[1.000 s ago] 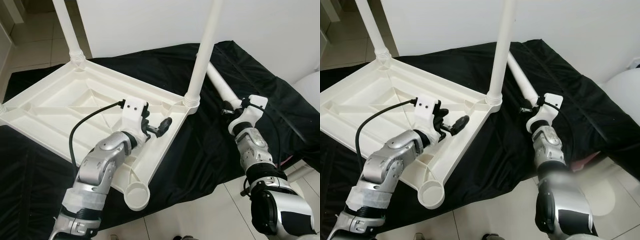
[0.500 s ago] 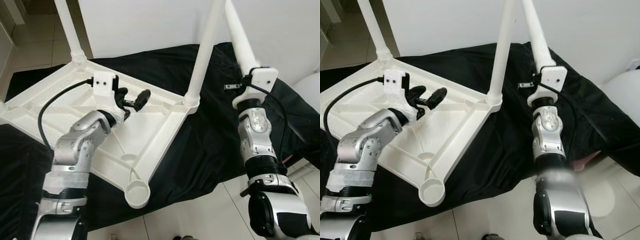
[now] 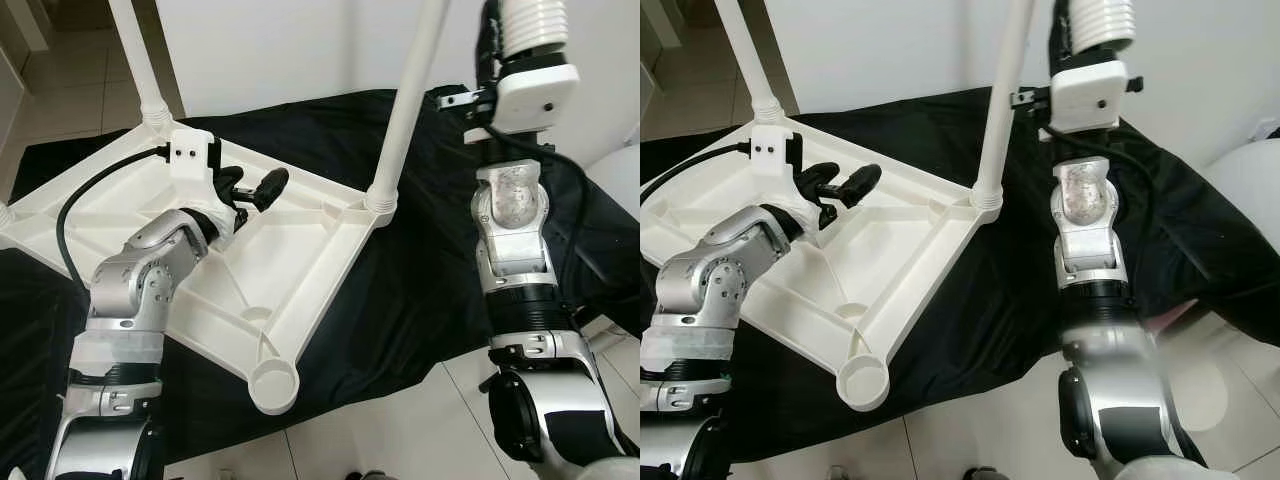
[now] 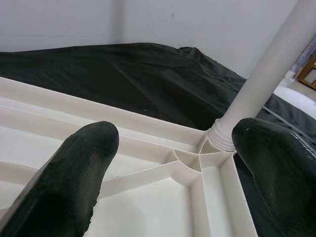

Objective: Building children table

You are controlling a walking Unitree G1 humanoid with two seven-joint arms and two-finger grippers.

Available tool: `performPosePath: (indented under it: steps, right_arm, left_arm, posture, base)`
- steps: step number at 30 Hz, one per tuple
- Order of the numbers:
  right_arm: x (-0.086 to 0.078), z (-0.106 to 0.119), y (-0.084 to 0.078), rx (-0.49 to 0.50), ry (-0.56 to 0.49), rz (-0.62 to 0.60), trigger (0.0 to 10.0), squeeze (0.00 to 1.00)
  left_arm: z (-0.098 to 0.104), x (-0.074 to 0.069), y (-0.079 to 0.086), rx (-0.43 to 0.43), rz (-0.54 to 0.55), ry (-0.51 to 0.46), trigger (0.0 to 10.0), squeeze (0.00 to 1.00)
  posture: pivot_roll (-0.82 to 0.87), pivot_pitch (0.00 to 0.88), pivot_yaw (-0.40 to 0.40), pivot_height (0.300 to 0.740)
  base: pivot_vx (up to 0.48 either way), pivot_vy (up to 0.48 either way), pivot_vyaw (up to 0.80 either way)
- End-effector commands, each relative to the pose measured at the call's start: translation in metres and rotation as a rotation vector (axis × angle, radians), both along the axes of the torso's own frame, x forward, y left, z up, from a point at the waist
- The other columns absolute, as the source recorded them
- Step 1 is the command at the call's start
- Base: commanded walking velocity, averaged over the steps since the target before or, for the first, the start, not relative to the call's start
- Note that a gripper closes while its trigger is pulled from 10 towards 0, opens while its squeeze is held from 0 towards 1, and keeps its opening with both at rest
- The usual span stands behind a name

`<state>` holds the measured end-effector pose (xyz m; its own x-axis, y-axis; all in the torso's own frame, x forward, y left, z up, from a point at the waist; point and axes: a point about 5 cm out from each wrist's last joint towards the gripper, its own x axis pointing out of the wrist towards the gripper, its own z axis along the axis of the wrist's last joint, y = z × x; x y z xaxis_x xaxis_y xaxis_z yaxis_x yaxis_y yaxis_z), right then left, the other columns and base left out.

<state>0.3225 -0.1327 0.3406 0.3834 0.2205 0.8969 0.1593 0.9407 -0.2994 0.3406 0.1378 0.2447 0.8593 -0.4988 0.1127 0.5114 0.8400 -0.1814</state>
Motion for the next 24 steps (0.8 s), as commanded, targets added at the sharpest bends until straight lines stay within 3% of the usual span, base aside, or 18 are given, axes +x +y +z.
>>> performPosePath:
  steps: [1,7,8,9,16,20,21,24]
  right_arm:
    - [-0.008,0.003,0.012,-0.063,-0.054,0.026,10.0,0.00]
    - [-0.006,-0.019,0.024,-0.136,-0.003,0.039,10.0,0.00]
    - [-0.006,-0.026,0.025,-0.149,0.015,0.040,10.0,0.00]
    - [-0.005,-0.032,0.026,-0.162,0.032,0.043,10.0,0.00]
    - [-0.006,-0.059,0.028,-0.193,0.119,0.062,10.0,0.00]
    - [-0.010,-0.088,0.029,-0.227,0.214,0.082,10.0,0.00]
    - [-0.012,-0.098,0.029,-0.249,0.244,0.088,10.0,0.00]
    - [-0.014,-0.111,0.030,-0.274,0.288,0.096,10.0,0.00]
  left_arm:
    - [0.000,-0.004,-0.004,-0.001,-0.111,-0.021,10.0,0.00]
    - [0.003,-0.006,-0.002,-0.014,-0.131,-0.030,10.0,0.00]
    - [0.004,-0.007,-0.001,-0.028,-0.149,-0.027,10.0,0.44]
    - [0.004,-0.008,0.000,-0.054,-0.172,-0.017,10.0,1.00]
    - [0.010,-0.011,0.006,-0.135,-0.236,0.003,10.0,1.00]
    - [0.017,-0.012,0.012,-0.220,-0.293,0.037,10.0,1.00]
    - [0.021,-0.011,0.013,-0.282,-0.324,0.073,10.0,0.00]
    - [0.026,-0.009,0.012,-0.362,-0.367,0.126,10.0,0.00]
  posture:
    - [-0.01,0.048,0.010,0.740]
    - [-0.01,0.049,0.005,0.740]
    - [-0.01,0.050,0.003,0.740]
    - [-0.01,0.050,0.003,0.740]
    - [0.00,0.054,-0.005,0.740]
    - [0.00,0.058,-0.006,0.740]
    - [0.00,0.057,-0.004,0.740]
    - [-0.01,0.057,-0.001,0.740]
  base:
    - [0.000,0.000,0.00]
    - [0.000,0.000,0.00]
    - [0.000,0.000,0.00]
    - [0.000,0.000,0.00]
    - [0.000,0.000,0.00]
    - [0.000,0.000,0.00]
    - [0.000,0.000,0.00]
    - [0.000,0.000,0.00]
